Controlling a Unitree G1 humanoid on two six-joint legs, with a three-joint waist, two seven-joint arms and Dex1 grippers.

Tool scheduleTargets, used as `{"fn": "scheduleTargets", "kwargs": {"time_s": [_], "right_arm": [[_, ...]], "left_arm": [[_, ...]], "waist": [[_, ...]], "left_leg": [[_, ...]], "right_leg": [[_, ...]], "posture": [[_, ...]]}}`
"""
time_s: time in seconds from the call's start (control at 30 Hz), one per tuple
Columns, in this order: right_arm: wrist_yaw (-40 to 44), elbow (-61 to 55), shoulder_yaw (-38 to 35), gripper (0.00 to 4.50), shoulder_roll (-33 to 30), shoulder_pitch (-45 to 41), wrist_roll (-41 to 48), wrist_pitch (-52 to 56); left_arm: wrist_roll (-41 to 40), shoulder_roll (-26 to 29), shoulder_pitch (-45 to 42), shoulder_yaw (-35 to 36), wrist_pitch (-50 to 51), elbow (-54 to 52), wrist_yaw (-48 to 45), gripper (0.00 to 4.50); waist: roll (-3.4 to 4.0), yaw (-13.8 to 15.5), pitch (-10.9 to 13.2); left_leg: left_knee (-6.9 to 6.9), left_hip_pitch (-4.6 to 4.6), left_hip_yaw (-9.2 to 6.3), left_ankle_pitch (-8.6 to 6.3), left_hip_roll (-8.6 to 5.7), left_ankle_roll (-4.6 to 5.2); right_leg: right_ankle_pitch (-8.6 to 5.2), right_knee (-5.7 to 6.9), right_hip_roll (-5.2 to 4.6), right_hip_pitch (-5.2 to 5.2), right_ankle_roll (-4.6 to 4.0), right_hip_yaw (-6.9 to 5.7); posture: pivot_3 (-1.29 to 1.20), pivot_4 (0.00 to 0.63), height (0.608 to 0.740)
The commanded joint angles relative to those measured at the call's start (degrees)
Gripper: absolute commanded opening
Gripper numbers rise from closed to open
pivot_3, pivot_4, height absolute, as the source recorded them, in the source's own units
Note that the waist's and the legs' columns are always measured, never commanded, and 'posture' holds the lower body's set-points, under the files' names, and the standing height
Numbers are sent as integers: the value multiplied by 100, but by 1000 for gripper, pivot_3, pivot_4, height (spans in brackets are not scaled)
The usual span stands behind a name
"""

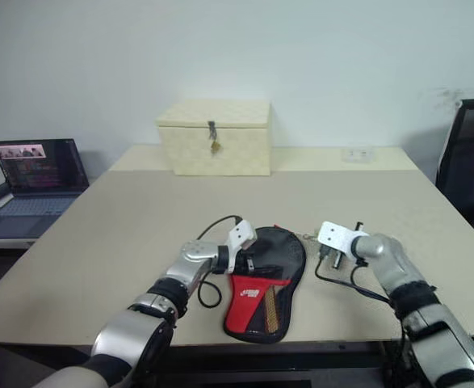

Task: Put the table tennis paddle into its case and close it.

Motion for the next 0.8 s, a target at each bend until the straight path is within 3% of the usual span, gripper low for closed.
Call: {"fn": "scheduleTargets", "kwargs": {"time_s": [0.03, 0.17, 0.37, 0.67, 0.8], "right_arm": [[371, -1262, -395, 36, -496, 443, 95, 566], [1076, -2714, -839, 36, -1201, 1237, 466, 1334], [2293, -5076, -1306, 36, -1993, 2380, 1619, 2760], [2066, -6890, -659, 36, -2047, 3426, 2040, 3640], [2268, -7472, -825, 36, -2224, 3768, 2523, 3913]], "left_arm": [[317, -50, 277, -283, 91, 362, -110, 4500], [361, -64, 273, -326, 75, 416, -50, 4500], [386, -110, 247, -335, 85, 458, 51, 4500], [451, -205, 221, -379, 61, 508, 227, 4500], [465, -220, 213, -390, 52, 516, 244, 4500]], "waist": [[2, 22, -1], [3, 41, 0], [5, 59, -3], [-2, 69, -7], [5, 81, -11]], "left_leg": [[-1, 6, -1, 0, 0, 0], [-13, 75, -7, -4, -2, 3], [-14, 90, -27, -9, 1, 8], [-12, 92, -45, -14, -2, 10], [-15, 86, -41, -14, -6, 9]], "right_leg": [[-1, 0, 0, 6, 1, -1], [-22, -36, 1, 93, 35, -9], [-21, -87, 0, 139, 42, -17], [-21, -114, -7, 163, 49, -24], [-13, -142, -12, 167, 62, -28]], "posture": [[0, 150, 740], [0, 150, 740], [0, 150, 740], [0, 150, 740], [0, 150, 740]]}}
